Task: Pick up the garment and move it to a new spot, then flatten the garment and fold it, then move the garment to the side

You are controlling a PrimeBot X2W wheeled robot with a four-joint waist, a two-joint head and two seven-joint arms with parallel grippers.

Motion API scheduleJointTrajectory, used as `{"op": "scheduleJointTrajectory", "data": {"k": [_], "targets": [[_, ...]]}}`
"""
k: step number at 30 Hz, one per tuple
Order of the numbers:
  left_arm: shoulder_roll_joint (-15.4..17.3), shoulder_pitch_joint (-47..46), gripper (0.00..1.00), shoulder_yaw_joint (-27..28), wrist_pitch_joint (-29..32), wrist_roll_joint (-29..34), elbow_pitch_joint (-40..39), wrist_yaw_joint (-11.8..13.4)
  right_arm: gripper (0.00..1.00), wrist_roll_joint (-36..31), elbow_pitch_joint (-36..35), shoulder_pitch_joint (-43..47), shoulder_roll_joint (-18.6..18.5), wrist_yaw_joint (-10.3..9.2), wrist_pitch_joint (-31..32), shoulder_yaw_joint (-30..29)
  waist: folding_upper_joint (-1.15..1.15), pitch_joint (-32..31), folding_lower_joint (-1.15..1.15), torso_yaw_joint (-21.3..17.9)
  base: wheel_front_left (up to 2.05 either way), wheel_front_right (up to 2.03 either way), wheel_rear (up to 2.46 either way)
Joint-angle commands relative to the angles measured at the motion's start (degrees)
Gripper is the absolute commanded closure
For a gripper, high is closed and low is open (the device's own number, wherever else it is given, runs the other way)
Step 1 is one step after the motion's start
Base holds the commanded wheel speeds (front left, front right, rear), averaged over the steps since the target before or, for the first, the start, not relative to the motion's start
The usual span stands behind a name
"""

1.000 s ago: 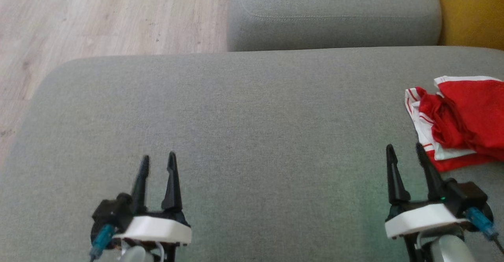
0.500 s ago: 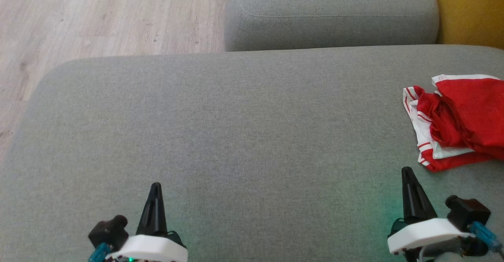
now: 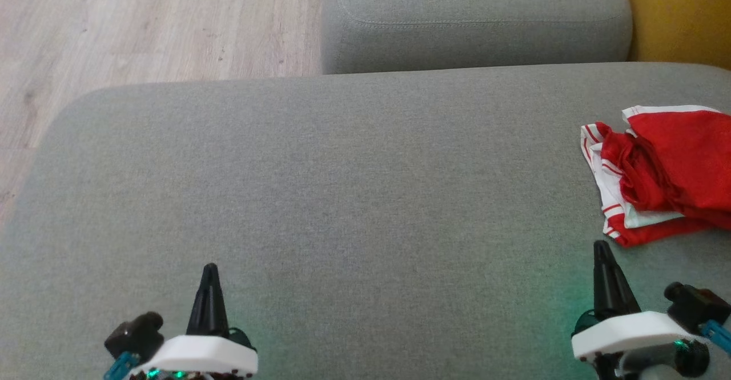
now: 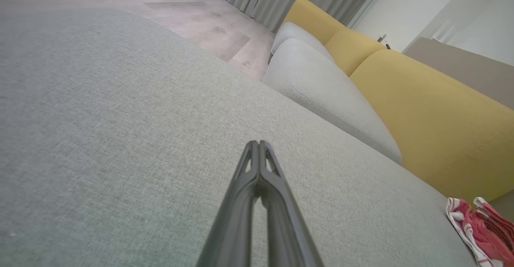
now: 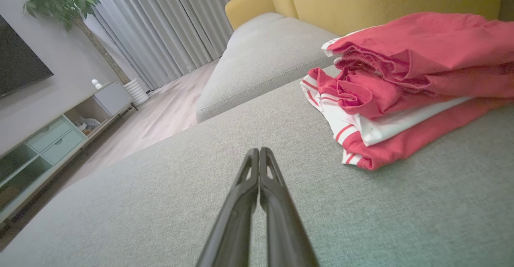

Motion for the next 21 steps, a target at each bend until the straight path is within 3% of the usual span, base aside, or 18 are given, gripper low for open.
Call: {"op": "scheduleJointTrajectory", "data": {"k": [1,21], "targets": [[0.09,-3.04,1.00,1.31,0.43,-1.26,-2.02,-0.32,1.00,1.70,-2.07,-2.90,-0.12,0.00,0.24,-0.25,0.00,0.01,0.00,-0.04,0.00,0.00,0.00],[0.17,-3.45,1.00,4.42,3.81,-12.24,-3.28,-1.30,1.00,15.12,-2.73,-3.94,-0.16,-0.01,3.55,-1.34,0.00,0.16,0.00,-0.79,0.00,0.00,0.00]]}}
